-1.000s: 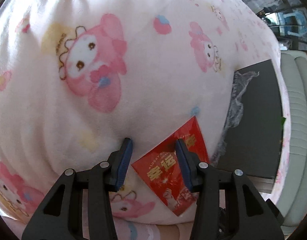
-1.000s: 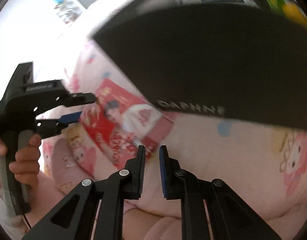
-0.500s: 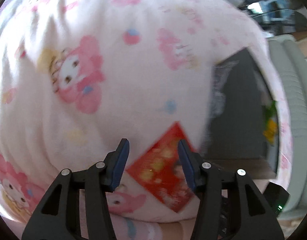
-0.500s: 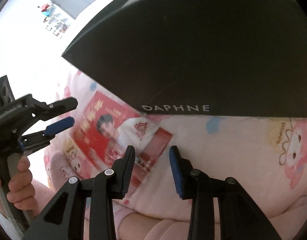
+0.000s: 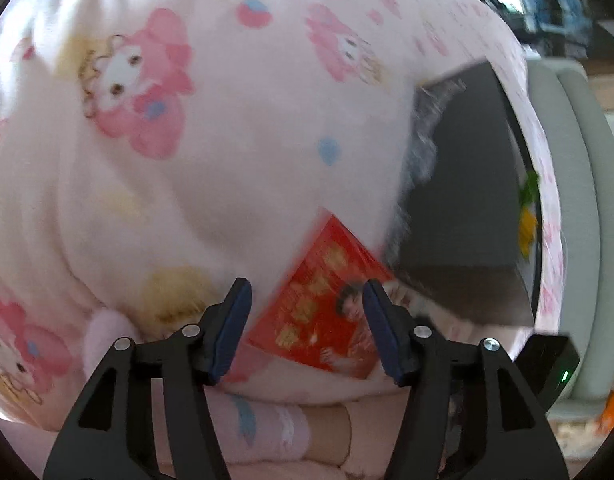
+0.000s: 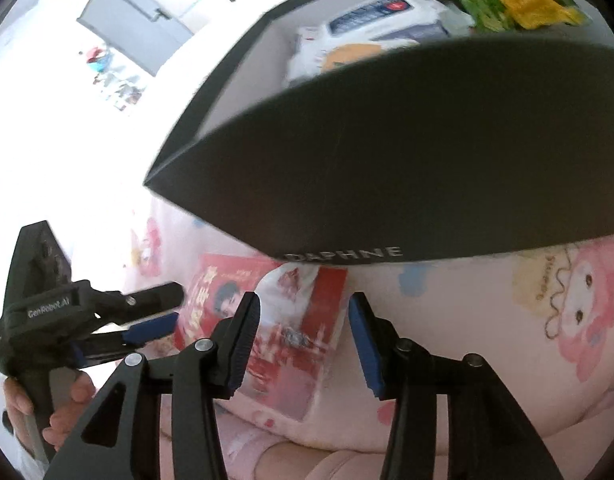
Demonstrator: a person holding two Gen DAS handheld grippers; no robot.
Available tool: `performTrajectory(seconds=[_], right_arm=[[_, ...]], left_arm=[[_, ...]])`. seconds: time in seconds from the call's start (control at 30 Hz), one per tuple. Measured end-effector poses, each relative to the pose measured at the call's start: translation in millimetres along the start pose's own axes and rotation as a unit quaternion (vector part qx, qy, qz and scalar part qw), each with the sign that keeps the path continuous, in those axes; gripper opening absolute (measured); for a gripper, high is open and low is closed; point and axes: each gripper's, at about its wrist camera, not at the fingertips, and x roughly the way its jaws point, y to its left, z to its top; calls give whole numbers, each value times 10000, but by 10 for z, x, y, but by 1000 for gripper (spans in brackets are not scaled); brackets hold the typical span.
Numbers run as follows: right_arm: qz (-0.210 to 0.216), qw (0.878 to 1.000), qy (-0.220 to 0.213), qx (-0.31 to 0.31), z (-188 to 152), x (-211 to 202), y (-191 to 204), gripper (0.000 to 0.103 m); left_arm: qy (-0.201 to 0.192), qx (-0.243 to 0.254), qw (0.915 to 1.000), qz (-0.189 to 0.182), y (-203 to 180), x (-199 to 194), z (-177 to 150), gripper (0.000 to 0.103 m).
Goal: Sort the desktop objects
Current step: 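Carry the red envelope with the left gripper toward the black box, then grip the envelope with the right gripper too and lower it over the box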
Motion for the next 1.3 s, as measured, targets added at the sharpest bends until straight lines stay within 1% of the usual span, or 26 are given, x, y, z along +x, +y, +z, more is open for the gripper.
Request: performTrajectory(seconds=[0.03, 0.1, 0.17, 0.23, 0.27, 0.3, 0.33, 0.43, 0.47, 0.53, 0.6, 0.67, 0.8, 0.87, 0.93, 1.03, 1.1, 1.17, 1.2, 1.23, 1.27, 1.3], right_arm=[[-64, 10000, 45, 42, 4, 20, -15, 42], [-174, 9997, 188, 56, 3, 81, -23, 42], [-252, 9993, 276, 19, 4, 126, -21, 42], [-213, 9992, 323, -24, 7, 147, -16, 44], [-156, 9993, 347, -50, 8, 153, -11, 44], [-64, 9995, 300, -81, 11, 129, -5, 44], [29, 9998, 156, -114, 15, 66, 2, 46], [303, 9990, -269, -177, 33, -120, 11, 46], [353, 9986, -372, -115, 48, -165, -16, 46], [318, 9985, -440, 21, 62, -191, -75, 46], [130, 9993, -316, 145, 55, -135, -124, 46], [-35, 9997, -91, 223, 48, -37, -155, 46], [-221, 9992, 255, 216, 37, 118, -163, 46], [-210, 9993, 257, 179, 42, 134, -161, 50], [-119, 9993, 314, 140, 47, 165, -162, 53], [225, 9986, 469, 42, 32, 180, -132, 55], [362, 9984, 426, -49, 27, 137, -109, 55], [497, 9984, 244, -122, 27, 26, -92, 55], [517, 9984, 149, -181, 32, -102, -173, 55], [507, 9983, 37, -285, 34, -343, -385, 54], [494, 9980, -70, -389, 38, -528, -506, 54], [479, 9975, -171, -494, 48, -627, -486, 54]], left_arm=[[-7, -46, 10000, 36, 21, 5, 10, 53], [5, -23, 9999, 111, 25, 17, 4, 52], [53, 151, 9995, 261, -11, 43, -49, 52], [117, 337, 9991, 231, -96, 57, -82, 52], [152, 432, 9988, 182, -147, 61, -96, 55], [187, 527, 9983, 134, -198, 65, -109, 56], [201, 601, 9980, 66, -233, 51, -127, 56], [226, 661, 9973, -216, -251, -33, -183, 56], [223, 642, 9974, -234, -241, -49, -190, 56], [135, 587, 9981, -82, -210, -75, -191, 56], [53, 476, 9988, 88, -168, -67, -170, 55], [108, 385, 9992, 94, -137, -30, -133, 52], [192, 563, 9974, 413, -184, 52, -160, 50], [235, 694, 9958, 552, -219, 79, -197, 50], [315, 826, 9945, 562, -257, 89, -243, 50], [336, 926, 9935, 567, -268, 43, -313, 53], [282, 889, 9945, 472, -245, -47, -356, 53], [195, 827, 9962, 201, -215, -179, -399, 50], [110, 815, 9966, 7, -209, -271, -421, 49], [7, 854, 9962, -159, -223, -362, -452, 47], [-94, 934, 9951, -299, -255, -447, -491, 47], [-196, 1014, 9937, -440, -288, -532, -530, 47]])
